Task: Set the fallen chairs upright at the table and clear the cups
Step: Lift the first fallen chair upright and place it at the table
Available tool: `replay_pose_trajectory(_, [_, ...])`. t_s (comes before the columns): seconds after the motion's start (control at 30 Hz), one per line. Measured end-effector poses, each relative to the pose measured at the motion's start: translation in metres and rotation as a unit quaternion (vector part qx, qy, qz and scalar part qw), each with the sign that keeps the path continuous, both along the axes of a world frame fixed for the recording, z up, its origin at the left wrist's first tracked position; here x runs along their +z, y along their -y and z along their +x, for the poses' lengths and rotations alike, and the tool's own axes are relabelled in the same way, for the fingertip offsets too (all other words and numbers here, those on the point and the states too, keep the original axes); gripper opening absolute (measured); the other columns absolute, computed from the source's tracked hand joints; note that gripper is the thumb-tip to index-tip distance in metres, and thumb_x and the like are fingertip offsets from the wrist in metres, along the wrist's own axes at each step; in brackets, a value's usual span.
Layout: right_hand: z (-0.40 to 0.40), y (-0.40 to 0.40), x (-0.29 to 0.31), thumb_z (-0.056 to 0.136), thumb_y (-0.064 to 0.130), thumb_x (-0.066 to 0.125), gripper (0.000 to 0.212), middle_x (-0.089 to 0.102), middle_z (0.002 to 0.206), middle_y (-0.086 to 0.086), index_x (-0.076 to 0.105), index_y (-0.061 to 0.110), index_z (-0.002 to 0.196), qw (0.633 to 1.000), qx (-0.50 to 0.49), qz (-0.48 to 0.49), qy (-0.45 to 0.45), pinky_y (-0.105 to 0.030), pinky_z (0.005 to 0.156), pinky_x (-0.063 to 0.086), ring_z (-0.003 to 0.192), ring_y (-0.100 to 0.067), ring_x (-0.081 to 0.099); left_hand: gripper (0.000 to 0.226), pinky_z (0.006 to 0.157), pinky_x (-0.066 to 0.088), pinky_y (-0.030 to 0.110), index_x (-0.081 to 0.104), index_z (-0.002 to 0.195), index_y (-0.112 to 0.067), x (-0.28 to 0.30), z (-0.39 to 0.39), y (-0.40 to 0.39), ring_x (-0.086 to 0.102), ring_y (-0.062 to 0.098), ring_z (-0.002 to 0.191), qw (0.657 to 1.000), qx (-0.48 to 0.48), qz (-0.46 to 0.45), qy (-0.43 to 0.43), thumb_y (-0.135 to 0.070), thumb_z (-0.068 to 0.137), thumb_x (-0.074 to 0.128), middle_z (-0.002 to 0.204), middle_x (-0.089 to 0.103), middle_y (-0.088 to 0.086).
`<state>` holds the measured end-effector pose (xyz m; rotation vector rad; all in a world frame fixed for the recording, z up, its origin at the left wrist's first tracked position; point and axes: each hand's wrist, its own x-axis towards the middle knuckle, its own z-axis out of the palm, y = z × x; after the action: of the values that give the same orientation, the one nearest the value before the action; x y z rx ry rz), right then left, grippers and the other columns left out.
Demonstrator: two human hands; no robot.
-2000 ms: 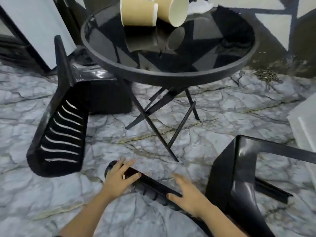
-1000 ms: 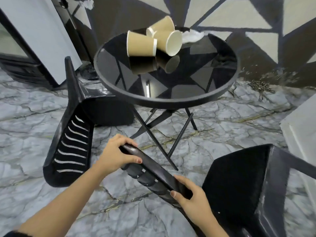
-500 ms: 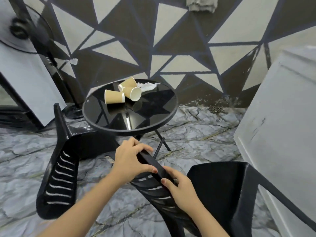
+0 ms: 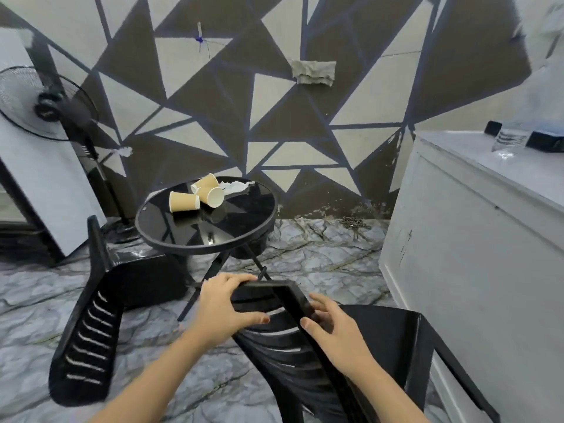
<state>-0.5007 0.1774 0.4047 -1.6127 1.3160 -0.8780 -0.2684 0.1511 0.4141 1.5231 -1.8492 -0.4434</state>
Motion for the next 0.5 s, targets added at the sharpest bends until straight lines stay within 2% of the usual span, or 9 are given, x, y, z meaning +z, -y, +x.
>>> replay_pose_trajectory(0.07, [0.002,-0.010,0.020,0.084,0.037,0.061,0.052,0.047,0.120,0.023,0.039,0.038,0.131,0.999,-0.009,-0.045,-0.015,-0.017,0.093,0.035,0.116,0.001,0.044,0.073,0.099,0.031,0.039,0.048,0.097,-0.055,-0.003,-0.011,-0.008,0.047,0.011,0.105,0.999,0.025,-0.020,-0.003,-0.094,0.036,0.048,0.102,0.057,-0.012])
replay_pose_trajectory(0.13, [0.008,-0.020,0.036,0.084,0.040,0.060,0.056,0.043,0.124,0.024,0.035,0.037,0.135,0.996,-0.009,-0.082,-0.031,-0.017,0.094,0.032,0.118,0.003,0.039,0.073,0.095,0.028,0.035,0.049,0.099,-0.056,-0.003,-0.017,-0.018,0.048,0.013,0.106,0.999,0.029,-0.030,-0.005,-0.095,0.037,0.046,0.102,0.057,-0.012])
replay_pose_trajectory(0.27, [0.014,-0.034,0.043,0.084,0.043,0.058,0.056,0.040,0.120,0.022,0.034,0.037,0.135,0.989,-0.020,-0.123,-0.081,-0.006,0.081,0.035,0.111,0.003,0.038,0.094,0.096,0.018,0.029,0.053,0.113,-0.048,0.008,-0.040,-0.043,0.043,0.010,0.109,0.999,0.024,-0.026,0.027,-0.099,0.035,0.036,0.104,0.054,-0.013])
replay_pose_trajectory(0.37, [0.011,-0.046,0.037,0.081,0.046,0.060,0.052,0.045,0.117,0.015,0.043,0.035,0.129,0.985,-0.086,-0.126,-0.077,-0.017,0.085,0.038,0.113,-0.006,0.044,0.095,0.094,0.013,0.026,0.041,0.116,-0.058,0.016,-0.054,-0.062,0.036,0.005,0.110,0.998,0.007,0.001,0.059,-0.100,0.032,0.030,0.109,0.048,-0.016])
replay_pose_trajectory(0.5, [-0.004,-0.066,0.031,0.074,0.049,0.066,0.056,0.041,0.116,0.012,0.048,0.031,0.124,0.973,-0.165,-0.134,-0.085,-0.022,0.091,0.031,0.115,-0.008,0.037,0.093,0.099,0.008,0.025,0.034,0.122,-0.058,0.021,-0.061,-0.084,0.023,-0.008,0.116,0.993,-0.094,0.020,0.061,-0.094,0.037,0.043,0.118,0.033,-0.038])
